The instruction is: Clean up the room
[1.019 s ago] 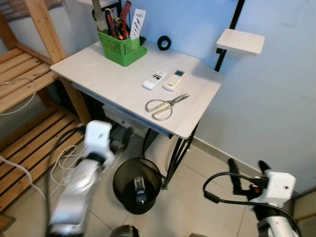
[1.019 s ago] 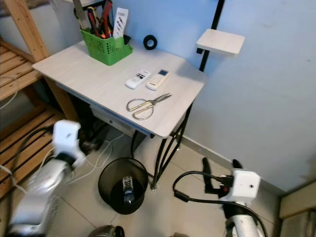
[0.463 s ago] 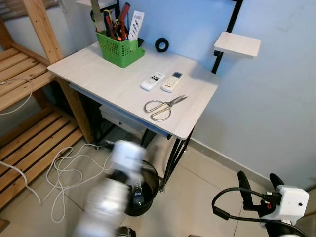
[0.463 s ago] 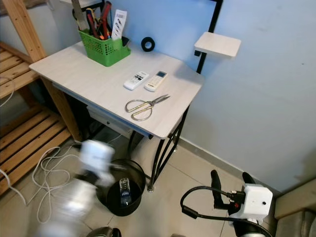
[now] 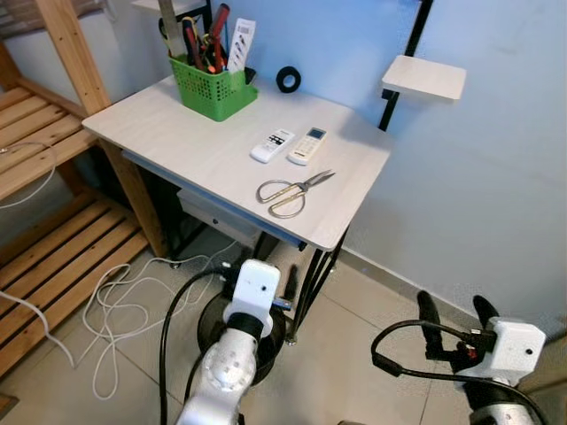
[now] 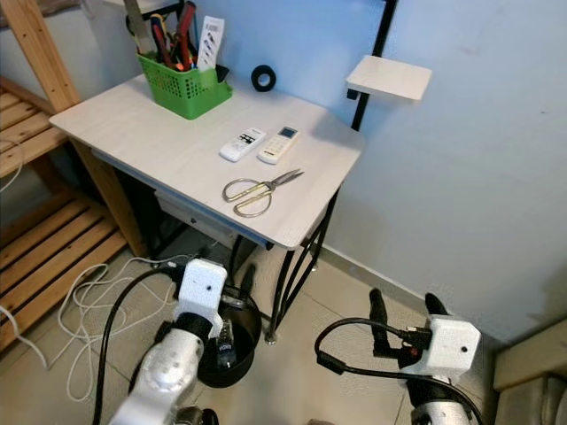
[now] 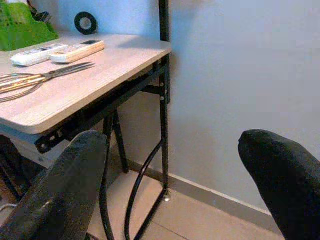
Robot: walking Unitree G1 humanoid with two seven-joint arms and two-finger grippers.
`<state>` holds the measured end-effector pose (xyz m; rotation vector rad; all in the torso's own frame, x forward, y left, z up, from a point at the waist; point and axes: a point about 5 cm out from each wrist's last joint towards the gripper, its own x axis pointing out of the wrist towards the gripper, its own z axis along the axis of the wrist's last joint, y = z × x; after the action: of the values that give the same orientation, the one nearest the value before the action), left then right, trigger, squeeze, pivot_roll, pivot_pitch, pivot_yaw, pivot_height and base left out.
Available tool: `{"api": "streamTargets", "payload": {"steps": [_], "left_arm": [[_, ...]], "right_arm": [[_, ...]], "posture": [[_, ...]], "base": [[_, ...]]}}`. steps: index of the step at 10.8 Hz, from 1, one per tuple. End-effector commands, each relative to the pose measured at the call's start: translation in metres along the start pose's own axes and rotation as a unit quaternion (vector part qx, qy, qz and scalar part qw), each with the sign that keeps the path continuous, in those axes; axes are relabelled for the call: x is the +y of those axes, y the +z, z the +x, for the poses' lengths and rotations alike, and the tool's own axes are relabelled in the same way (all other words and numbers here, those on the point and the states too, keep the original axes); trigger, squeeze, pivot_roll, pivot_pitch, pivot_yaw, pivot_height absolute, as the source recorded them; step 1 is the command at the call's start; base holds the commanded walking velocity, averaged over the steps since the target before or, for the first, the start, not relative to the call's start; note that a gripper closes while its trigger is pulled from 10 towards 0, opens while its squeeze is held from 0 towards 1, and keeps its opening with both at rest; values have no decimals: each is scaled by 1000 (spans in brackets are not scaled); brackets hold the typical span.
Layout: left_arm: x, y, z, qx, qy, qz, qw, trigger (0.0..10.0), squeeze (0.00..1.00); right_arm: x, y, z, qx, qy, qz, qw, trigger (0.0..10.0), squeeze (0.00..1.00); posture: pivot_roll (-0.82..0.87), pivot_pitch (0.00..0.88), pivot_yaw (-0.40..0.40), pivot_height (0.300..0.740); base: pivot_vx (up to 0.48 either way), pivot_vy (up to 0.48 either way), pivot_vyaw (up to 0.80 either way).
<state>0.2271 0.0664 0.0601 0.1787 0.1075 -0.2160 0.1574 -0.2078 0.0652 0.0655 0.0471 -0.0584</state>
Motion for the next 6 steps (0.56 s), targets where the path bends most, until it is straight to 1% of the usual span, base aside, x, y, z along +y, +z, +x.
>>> {"api": "streamTargets", "payload": {"steps": [1,2,3,4,5,6], "left_arm": [[-48,27,6,-23,-16,-56,998,10000,0],[96,13,5,-34,32,4,999,10000,0],[126,17,-2,-47,35,14,998,10000,0],[127,19,-1,-52,41,7,998,10000,0],[120,21,3,-57,40,10,998,10000,0],[116,23,4,-58,27,8,998,10000,0]], "right_arm": [[-1,4,1,-4,-2,-4,1000,10000,35],[0,6,1,-5,0,-6,1000,10000,39],[-1,7,2,-5,0,-8,1000,10000,35],[-1,7,3,-4,2,-10,1000,10000,35],[1,8,6,-4,5,-10,1000,10000,35],[2,9,8,-5,8,-10,1000,10000,39]], "posture": [[0,64,-7,740],[1,64,-8,740],[8,67,-12,740],[10,65,-16,740],[12,64,-17,740],[14,62,-18,740]], "base": [[0,0,0],[0,0,0],[0,0,0],[0,0,0],[0,0,0],[0,0,0]]}}
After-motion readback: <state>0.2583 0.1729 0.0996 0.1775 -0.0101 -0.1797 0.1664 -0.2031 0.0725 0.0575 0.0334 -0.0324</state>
